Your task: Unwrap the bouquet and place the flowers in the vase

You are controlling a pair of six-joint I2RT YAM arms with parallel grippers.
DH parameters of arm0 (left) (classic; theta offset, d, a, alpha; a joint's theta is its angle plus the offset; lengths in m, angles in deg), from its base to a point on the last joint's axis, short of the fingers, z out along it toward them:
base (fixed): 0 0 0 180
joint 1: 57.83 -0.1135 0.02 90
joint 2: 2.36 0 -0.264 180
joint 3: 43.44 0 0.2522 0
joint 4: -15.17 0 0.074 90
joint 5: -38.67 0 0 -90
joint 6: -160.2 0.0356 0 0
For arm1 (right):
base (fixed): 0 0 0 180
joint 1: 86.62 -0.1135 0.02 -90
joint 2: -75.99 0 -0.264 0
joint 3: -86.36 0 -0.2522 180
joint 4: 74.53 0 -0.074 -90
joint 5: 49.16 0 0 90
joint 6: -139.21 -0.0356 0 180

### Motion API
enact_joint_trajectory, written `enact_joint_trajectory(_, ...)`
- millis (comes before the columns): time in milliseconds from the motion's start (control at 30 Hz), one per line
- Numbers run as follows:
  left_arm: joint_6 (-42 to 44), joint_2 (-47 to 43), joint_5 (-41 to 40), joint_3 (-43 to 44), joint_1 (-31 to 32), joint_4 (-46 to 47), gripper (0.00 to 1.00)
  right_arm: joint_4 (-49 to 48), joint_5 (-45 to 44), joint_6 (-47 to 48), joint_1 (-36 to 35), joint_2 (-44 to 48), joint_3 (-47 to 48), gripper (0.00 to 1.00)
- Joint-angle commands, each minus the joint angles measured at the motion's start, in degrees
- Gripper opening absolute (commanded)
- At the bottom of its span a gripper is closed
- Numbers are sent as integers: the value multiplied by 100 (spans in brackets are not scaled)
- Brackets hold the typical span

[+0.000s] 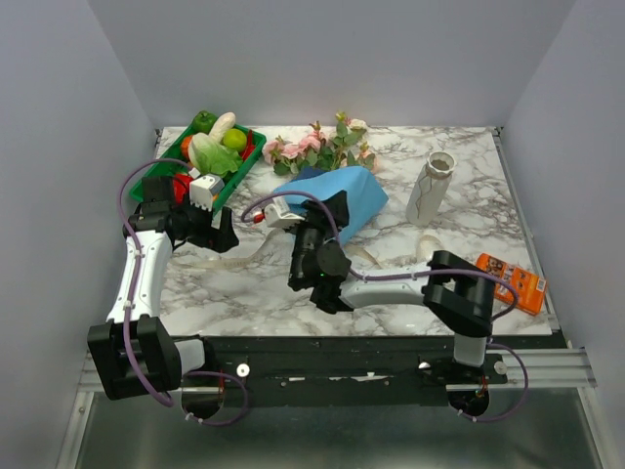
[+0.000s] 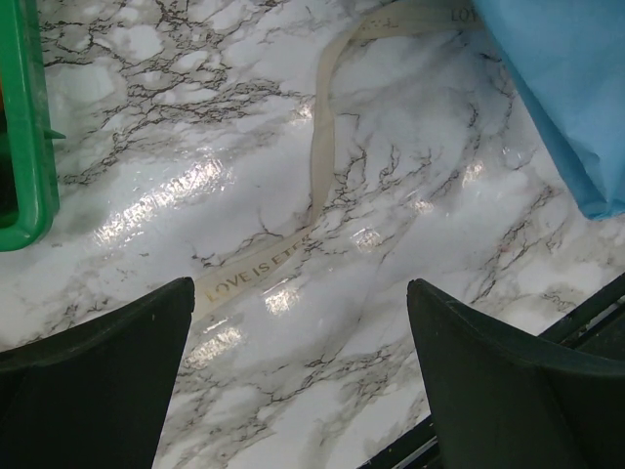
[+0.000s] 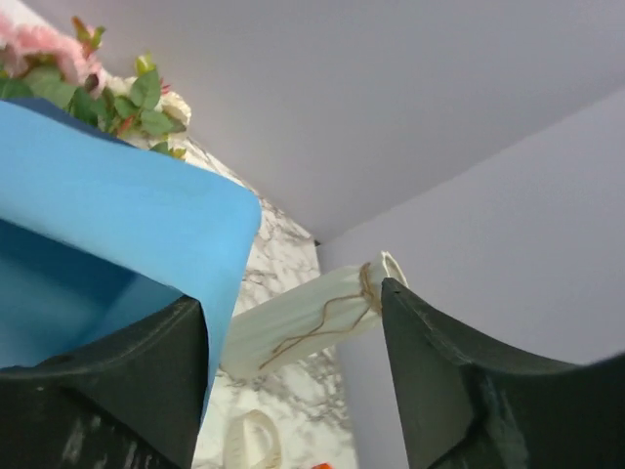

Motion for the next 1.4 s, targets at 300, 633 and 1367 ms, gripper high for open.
enact_joint_trajectory(300,-88,-160,205,171,-39,10,99,-2327,-1556,-1354,-418,1447,-534,96)
enact_joint_trajectory(633,-114,315,48,681,584,141,99,-2318,-2023,-2277,-1446,2687,-1343,100)
enact_joint_trajectory(1367,-281,1589,-1175,883,2369,678,99,-2336,-1988,-707,-798,2276,454,100)
